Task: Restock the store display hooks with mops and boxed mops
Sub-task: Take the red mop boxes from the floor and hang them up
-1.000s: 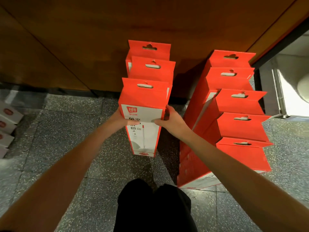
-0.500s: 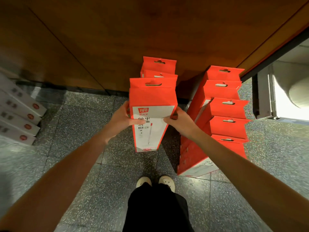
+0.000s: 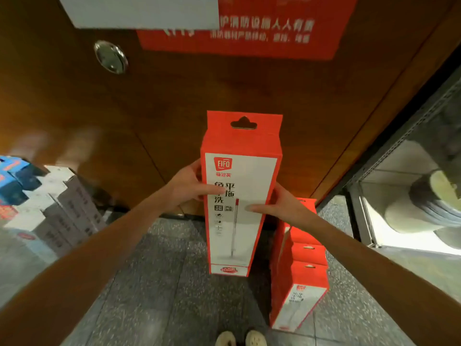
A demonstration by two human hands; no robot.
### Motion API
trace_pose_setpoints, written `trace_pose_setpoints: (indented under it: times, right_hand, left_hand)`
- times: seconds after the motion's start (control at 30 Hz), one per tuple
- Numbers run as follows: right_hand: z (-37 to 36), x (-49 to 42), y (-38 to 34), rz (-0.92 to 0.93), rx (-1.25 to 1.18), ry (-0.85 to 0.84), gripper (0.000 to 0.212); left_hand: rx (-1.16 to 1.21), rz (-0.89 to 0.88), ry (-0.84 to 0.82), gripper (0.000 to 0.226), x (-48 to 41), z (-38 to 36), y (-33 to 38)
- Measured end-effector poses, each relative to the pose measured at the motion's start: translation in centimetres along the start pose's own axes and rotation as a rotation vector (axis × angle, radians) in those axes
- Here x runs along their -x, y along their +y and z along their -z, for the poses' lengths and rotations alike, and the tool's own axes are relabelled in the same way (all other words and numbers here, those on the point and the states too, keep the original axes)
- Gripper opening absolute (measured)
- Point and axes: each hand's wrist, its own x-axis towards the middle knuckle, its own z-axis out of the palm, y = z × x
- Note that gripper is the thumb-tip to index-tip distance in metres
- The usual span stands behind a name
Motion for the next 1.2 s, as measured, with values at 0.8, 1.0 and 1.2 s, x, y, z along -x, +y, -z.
trace_pose_setpoints:
  times: [0.8,1.0,1.2]
  right_hand:
    - [30.4,25.8,-13.6,0.312,0.131,0.563,0.044]
    - [41.8,35.7,-7.6,0.308,0.185,0.696,0.053]
    - [51.7,44.3,-2.1,0.248,0.211,0.829,0.051]
  left_hand:
    - [0.187,-0.632,-0.06,0.067,3.3,-18.9,37.3]
    - [0.279,-0.696,-0.208,0.041,2.5,-33.7,44.0]
    - [0.367,-0.69,-0.375,0.053,0.8,-47.6,50.4]
